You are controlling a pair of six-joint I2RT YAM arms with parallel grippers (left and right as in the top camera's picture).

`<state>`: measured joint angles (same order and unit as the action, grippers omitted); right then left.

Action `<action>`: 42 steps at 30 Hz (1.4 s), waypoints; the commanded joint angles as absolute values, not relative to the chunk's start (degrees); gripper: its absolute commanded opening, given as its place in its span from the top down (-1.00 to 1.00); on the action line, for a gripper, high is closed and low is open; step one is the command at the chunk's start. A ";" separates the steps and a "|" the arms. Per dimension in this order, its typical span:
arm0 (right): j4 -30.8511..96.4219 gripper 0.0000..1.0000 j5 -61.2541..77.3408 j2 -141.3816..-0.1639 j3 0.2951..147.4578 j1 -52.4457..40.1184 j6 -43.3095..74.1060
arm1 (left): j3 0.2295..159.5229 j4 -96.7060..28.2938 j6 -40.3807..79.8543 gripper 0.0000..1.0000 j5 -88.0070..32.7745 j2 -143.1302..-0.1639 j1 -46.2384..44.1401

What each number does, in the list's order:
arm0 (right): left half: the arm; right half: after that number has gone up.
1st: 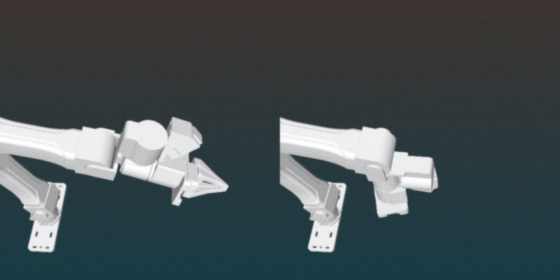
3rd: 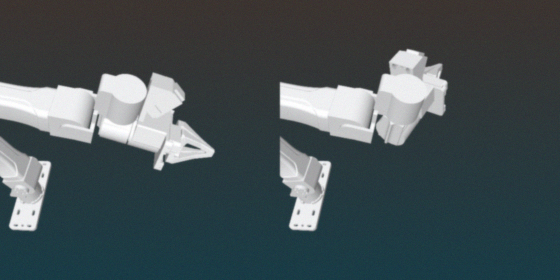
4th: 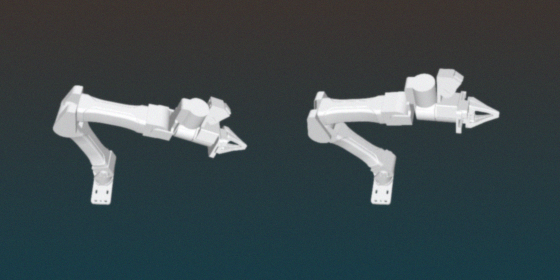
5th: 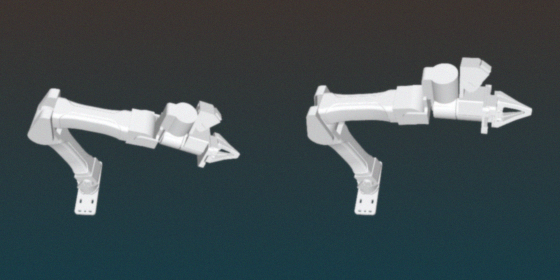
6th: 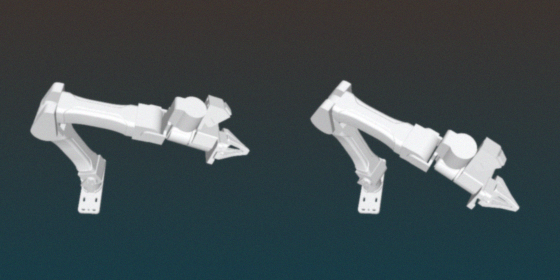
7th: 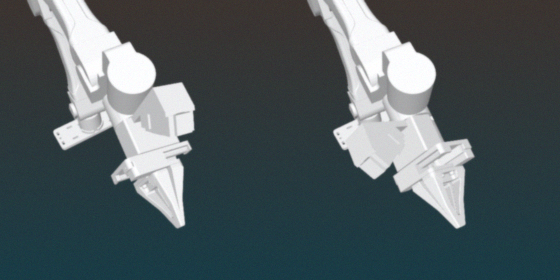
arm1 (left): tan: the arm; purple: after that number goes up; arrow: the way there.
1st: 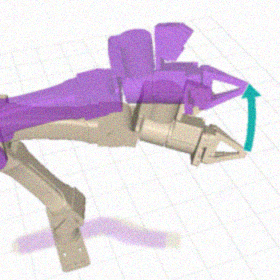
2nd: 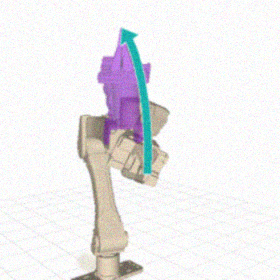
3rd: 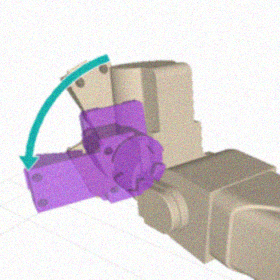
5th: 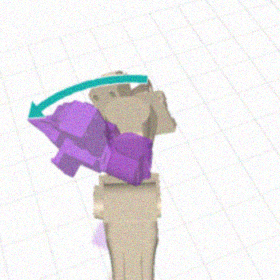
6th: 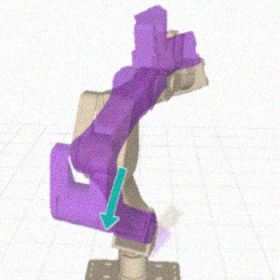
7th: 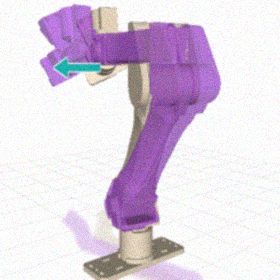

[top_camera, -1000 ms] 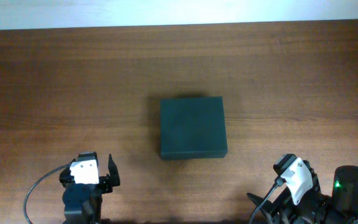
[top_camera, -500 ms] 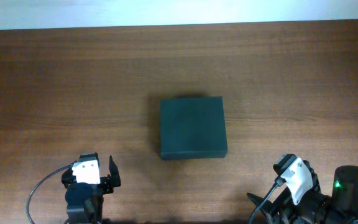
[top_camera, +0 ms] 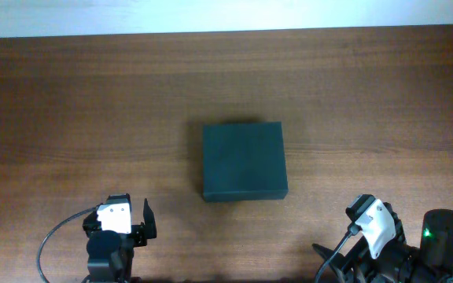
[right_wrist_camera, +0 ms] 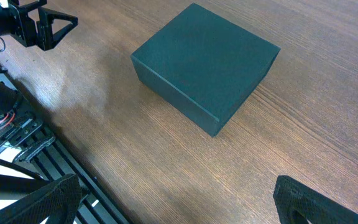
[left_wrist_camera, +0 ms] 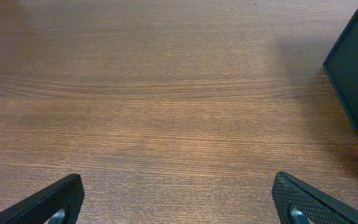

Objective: Pack container

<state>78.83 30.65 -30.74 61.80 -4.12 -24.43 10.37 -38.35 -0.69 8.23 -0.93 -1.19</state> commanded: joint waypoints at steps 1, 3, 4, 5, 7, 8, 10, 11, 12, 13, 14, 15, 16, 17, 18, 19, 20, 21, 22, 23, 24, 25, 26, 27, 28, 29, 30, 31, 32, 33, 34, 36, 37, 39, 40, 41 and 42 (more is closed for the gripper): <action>78.63 -0.98 30.96 -30.41 61.67 -4.43 -24.62 | 9.78 -38.44 -1.76 -0.98 8.84 -0.30 -1.50; 78.63 -0.98 30.96 -30.41 61.67 -4.43 -24.62 | 9.78 -38.44 -1.76 -0.98 8.84 -0.30 -1.50; 78.63 -0.97 30.96 -30.41 61.67 -4.45 -24.62 | 9.78 -38.46 -1.76 -0.98 8.84 -0.30 -1.50; 78.63 -0.98 30.96 -30.41 61.67 -4.43 -24.62 | 9.78 -38.44 -1.76 -0.98 8.84 -0.30 -1.50; 78.63 -0.97 30.96 -30.41 61.67 -4.45 -24.62 | 9.78 -38.44 -1.76 -0.98 8.84 -0.30 -1.50; 78.63 -0.97 30.96 -30.41 61.67 -4.45 -24.62 | 9.78 -38.46 -1.76 -0.98 8.84 -0.30 -1.50; 78.63 -0.98 30.96 -30.41 61.67 -4.43 -24.62 | 9.78 -38.44 -1.76 -0.98 8.84 -0.30 -1.50; 78.63 -0.97 30.96 -30.41 61.67 -4.45 -24.62 | 9.78 -38.44 -1.76 -0.98 8.84 -0.30 -1.50; 78.63 -0.98 30.94 -30.41 61.67 -4.45 -24.62 | 9.78 -38.44 -1.76 -0.98 8.84 -0.30 -1.50; 78.63 -0.97 30.94 -30.41 61.67 -4.45 -24.62 | 9.78 -38.44 -1.76 -0.98 8.84 -0.30 -1.50; 78.63 -0.98 30.96 -30.41 61.67 -4.43 -24.62 | 9.78 -38.44 -1.76 -0.98 8.84 -0.30 -1.50; 78.63 -0.98 30.96 -30.41 61.67 -4.45 -24.62 | 9.78 -38.44 -1.76 -0.98 8.84 -0.30 -1.50; 78.63 -0.98 30.96 -30.41 61.67 -4.45 -24.62 | 9.78 -38.44 -1.76 -0.98 8.84 -0.30 -1.50; 78.63 -0.98 30.94 -30.41 61.67 -4.45 -24.62 | 9.78 -38.44 -1.76 -0.98 8.84 -0.30 -1.50; 78.63 -0.98 30.94 -30.41 61.67 -4.43 -24.62 | 9.78 -38.44 -1.76 -0.98 8.84 -0.30 -1.50; 78.63 -0.97 30.94 -30.41 61.67 -4.45 -24.62 | 9.78 -38.44 -1.76 -0.98 8.84 -0.30 -1.50; 78.61 -0.98 30.81 -30.41 61.67 -4.45 -24.62 | 9.78 -38.44 -1.76 -0.98 8.84 -0.30 -1.50; 78.61 -0.97 30.68 -30.41 61.67 -4.43 -24.64 | 9.78 -38.44 -1.76 -0.98 8.84 -0.30 -1.50; 78.39 -0.97 29.82 -30.41 61.67 -4.43 -24.69 | 9.78 -38.44 -1.76 -0.98 8.84 -0.30 -1.50; 77.87 -0.97 28.86 -30.39 61.67 -4.43 -24.60 | 9.78 -38.44 -1.76 -0.98 8.84 -0.30 -1.50; 77.12 -0.98 29.89 -30.39 61.67 -4.45 -24.60 | 9.78 -38.44 -1.76 -0.98 8.84 -0.30 -1.50; 76.05 -0.98 31.05 -30.33 61.65 -4.45 -24.60 | 9.78 -38.44 -1.76 -0.98 8.84 -0.30 -1.50; 74.50 -0.97 31.20 -30.22 61.43 -4.43 -24.60 | 9.78 -38.44 -1.76 -0.98 8.84 -0.30 -1.50; 72.36 -0.97 30.65 -29.85 60.93 -4.43 -24.60 | 9.78 -38.46 -1.76 -0.98 8.84 -0.30 -1.50; 69.93 -0.97 29.65 -29.30 60.05 -4.45 -24.60 | 9.78 -38.44 -1.76 -0.98 8.84 -0.30 -1.50; 66.76 -0.97 28.29 -28.34 58.57 -4.43 -24.58 | 9.78 -38.44 -1.76 -0.98 8.84 -0.30 -1.50; 63.99 -0.98 26.81 -27.35 56.90 -4.45 -24.03 | 9.78 -38.44 -1.76 -0.98 8.84 -0.30 -1.50; 61.04 -0.97 24.43 -26.24 54.96 -4.43 -21.78 | 9.78 -38.44 -1.76 -0.98 8.84 -0.30 -1.50; 58.35 -0.98 21.32 -25.06 52.80 -4.43 -18.55 | 9.78 -38.44 -1.76 -0.98 8.84 -0.30 -1.50; 55.24 -0.97 16.86 -23.29 49.74 -4.43 -13.52 | 9.78 -38.44 -1.76 -0.98 8.84 -0.30 -1.50; 53.56 -0.98 14.20 -22.13 47.75 -4.45 -10.63 | 9.78 -38.44 -1.76 -0.98 8.84 -0.30 -1.50; 50.13 -0.97 9.54 -19.22 42.87 -4.43 -5.78 | 9.78 -38.44 -1.76 -0.98 8.84 -0.30 -1.50; 48.73 -0.97 8.23 -17.76 40.53 -4.43 -4.51 | 9.78 -38.44 -1.76 -0.98 8.84 -0.30 -1.50; 46.35 -0.97 6.39 -14.52 35.64 -4.43 -2.61 | 9.78 -38.44 -1.76 -0.98 8.84 -0.30 -1.50; 45.56 -0.98 5.61 -13.08 33.50 -4.43 -1.67 | 9.78 -38.44 -1.76 -0.98 8.84 -0.30 -1.50; 45.08 -0.97 4.78 -11.68 31.48 -4.43 -0.25 | 9.78 -38.44 -1.76 -0.98 8.84 -0.30 -1.50; 44.60 -0.98 3.77 -10.09 29.15 -4.43 1.56 | 9.78 -38.44 -1.76 -0.98 8.84 -0.30 -1.50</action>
<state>45.84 10.20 -13.69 33.52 -4.12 -5.93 10.26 -38.33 -0.67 8.43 -0.89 -1.19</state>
